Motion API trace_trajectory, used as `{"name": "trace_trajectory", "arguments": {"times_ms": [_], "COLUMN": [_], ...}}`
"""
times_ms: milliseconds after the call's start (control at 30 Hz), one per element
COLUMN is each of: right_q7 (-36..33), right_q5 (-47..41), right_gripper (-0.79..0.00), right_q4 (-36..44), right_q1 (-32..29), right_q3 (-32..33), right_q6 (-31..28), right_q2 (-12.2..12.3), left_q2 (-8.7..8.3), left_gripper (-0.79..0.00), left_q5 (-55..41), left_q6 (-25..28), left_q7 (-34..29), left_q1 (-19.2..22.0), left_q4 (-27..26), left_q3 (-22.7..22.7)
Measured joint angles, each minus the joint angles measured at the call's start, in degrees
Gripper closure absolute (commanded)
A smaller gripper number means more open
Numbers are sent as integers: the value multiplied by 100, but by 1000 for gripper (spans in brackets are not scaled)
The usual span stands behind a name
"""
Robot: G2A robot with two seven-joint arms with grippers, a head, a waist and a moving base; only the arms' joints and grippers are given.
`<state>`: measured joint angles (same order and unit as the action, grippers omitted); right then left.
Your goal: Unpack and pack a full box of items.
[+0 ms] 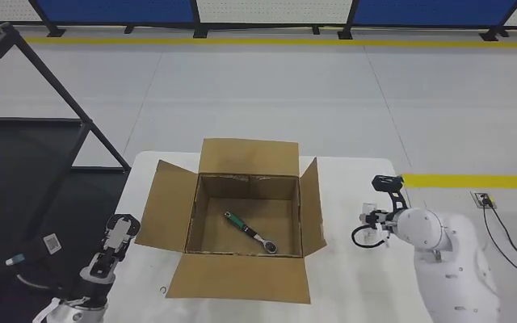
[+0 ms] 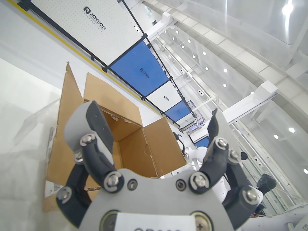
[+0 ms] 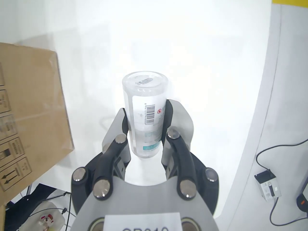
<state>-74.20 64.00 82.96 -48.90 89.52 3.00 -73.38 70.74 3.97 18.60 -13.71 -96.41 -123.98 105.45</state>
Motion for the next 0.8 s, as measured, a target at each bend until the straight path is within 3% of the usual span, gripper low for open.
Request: {"name": "trace_trajectory", "arguments": {"times_ms": [200, 433, 467, 500, 633, 800], "right_q7": [-13, 195, 199, 199, 166, 132], "right_q5": [447, 458, 454, 453, 451, 442], "right_gripper": [0, 0, -58, -200, -302, -348], "right_q4": [-1192, -1823, -1852, -1880, -1907, -1792], "right_q1": [497, 818, 837, 860, 916, 883], "right_q3": [-222, -378, -389, -405, -445, -471], "right_q6": [177, 217, 219, 220, 244, 334], "right_q2": [28, 27, 28, 31, 43, 59], "left_q2": [4, 8, 8, 8, 8, 7], "left_gripper": [-785, -785, -785, -785, -785, -785], "left_q5": [95, 94, 94, 92, 78, 74], "left_q6": [-51, -97, -100, -103, -97, -90], "left_q7": [57, 124, 125, 126, 139, 131], "left_q1": [-1, -10, -10, -11, -7, 9], "left_q4": [-24, -7, -5, -4, -5, 11], "left_q3": [-61, -50, -45, -41, -39, -38]}}
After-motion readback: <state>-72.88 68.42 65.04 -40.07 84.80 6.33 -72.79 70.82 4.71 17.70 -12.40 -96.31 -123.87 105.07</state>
